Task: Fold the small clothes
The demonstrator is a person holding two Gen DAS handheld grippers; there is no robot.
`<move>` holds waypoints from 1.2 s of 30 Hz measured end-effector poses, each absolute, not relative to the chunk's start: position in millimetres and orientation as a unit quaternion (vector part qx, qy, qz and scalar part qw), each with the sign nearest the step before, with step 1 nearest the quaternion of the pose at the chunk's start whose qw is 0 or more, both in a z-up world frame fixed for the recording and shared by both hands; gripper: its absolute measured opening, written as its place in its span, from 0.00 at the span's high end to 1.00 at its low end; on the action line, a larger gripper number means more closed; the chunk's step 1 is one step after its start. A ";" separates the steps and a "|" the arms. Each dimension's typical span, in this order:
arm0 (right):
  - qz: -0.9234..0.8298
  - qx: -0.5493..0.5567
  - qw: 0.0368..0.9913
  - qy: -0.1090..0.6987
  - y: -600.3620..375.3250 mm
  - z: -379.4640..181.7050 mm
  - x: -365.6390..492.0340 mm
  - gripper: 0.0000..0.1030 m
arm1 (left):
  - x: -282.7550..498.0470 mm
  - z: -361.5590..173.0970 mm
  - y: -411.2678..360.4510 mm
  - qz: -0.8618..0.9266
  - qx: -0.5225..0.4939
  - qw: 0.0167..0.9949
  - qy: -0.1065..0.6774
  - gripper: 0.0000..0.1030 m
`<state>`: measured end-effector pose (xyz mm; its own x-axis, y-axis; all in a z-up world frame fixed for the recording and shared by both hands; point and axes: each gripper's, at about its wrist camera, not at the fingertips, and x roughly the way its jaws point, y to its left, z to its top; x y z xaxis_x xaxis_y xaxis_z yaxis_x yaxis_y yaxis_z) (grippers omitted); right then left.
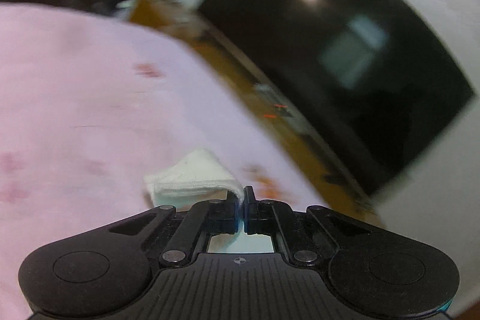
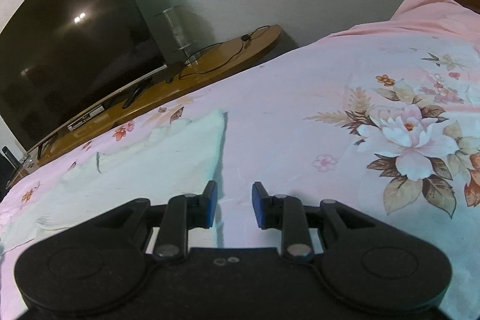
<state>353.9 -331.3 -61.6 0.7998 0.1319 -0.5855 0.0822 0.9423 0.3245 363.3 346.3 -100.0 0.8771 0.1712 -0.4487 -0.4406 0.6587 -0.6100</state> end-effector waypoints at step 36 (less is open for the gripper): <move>0.085 0.215 0.920 0.318 -287.6 -59.7 377.8 0.66 | 399.7 -102.6 58.8 -0.014 -0.168 0.937 0.305 0.29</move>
<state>377.8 -287.6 -59.7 0.7835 0.2932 -0.5478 -0.0203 0.8933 0.4490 399.7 58.8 -102.6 0.8132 -0.1297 -0.5674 -0.0757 0.9430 -0.3242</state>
